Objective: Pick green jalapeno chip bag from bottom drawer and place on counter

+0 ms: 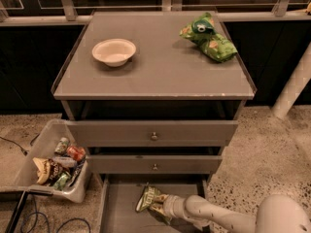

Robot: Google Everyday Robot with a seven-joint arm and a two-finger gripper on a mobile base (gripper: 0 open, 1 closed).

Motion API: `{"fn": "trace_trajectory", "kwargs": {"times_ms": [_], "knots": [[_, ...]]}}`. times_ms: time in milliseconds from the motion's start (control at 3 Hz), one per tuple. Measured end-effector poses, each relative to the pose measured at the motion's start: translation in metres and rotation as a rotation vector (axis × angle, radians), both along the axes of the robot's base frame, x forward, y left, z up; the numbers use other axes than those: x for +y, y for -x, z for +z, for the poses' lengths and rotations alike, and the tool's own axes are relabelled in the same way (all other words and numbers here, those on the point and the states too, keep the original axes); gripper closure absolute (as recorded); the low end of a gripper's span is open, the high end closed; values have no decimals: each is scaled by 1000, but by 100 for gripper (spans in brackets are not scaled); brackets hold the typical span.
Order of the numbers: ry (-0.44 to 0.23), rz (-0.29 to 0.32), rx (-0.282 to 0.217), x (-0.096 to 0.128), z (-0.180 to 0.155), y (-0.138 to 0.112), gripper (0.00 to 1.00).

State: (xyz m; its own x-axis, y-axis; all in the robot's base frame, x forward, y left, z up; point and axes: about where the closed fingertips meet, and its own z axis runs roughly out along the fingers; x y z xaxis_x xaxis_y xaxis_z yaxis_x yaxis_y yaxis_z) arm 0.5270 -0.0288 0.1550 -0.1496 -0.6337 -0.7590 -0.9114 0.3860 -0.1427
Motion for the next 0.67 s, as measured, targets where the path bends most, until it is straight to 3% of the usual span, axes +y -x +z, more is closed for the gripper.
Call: {"fn": "trace_trajectory", "kwargs": {"times_ms": [333,667], "knots": [[0,0,0,0,0,0,89],[0,0,0,0,0,0,100]]}}
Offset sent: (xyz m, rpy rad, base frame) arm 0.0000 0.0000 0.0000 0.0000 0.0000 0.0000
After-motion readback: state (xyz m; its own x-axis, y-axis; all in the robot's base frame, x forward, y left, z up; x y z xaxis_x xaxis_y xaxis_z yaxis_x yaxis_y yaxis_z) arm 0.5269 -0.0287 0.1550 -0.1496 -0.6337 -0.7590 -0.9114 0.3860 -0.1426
